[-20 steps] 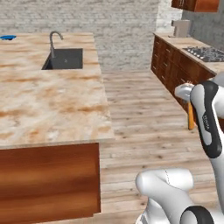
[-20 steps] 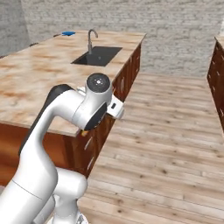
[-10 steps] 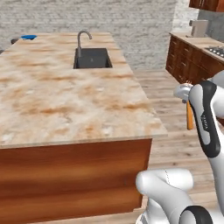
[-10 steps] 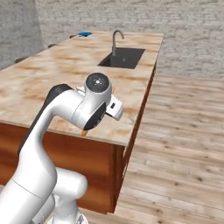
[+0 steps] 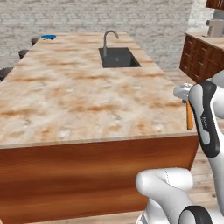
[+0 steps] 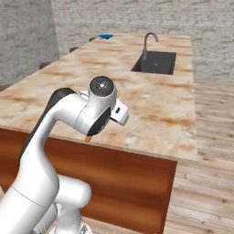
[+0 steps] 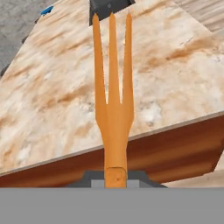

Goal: Take the fork and place it on the left side of the plate. Then take the spoon and place it on the right side of the plate. Make sure they're directly next to the plate.

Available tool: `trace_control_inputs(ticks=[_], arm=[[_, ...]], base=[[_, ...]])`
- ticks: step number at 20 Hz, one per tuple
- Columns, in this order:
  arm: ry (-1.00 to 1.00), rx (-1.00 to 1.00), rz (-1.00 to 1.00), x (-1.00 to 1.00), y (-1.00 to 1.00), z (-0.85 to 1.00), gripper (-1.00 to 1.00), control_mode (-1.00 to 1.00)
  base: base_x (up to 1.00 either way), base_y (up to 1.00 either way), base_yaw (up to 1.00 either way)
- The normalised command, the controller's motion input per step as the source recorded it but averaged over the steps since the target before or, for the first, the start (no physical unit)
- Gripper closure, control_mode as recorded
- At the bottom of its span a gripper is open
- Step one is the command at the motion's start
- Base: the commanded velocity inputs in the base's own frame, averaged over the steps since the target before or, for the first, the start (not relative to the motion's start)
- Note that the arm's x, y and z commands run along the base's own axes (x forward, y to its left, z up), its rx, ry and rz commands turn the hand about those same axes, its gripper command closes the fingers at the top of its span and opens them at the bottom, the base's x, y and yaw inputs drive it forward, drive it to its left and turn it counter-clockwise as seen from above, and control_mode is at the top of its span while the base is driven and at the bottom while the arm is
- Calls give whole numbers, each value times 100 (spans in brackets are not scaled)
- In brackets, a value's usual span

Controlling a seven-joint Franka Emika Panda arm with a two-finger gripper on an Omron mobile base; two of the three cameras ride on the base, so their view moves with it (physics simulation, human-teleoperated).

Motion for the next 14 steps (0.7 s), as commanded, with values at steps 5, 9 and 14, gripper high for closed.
trace_control_inputs(ticks=[5,9,14], arm=[[0,0,0,0,0,0,100,100],[0,0,0,0,0,0,100,100],[0,0,0,0,0,0,100,100]], base=[[0,100,0],[0,100,0],[0,100,0]])
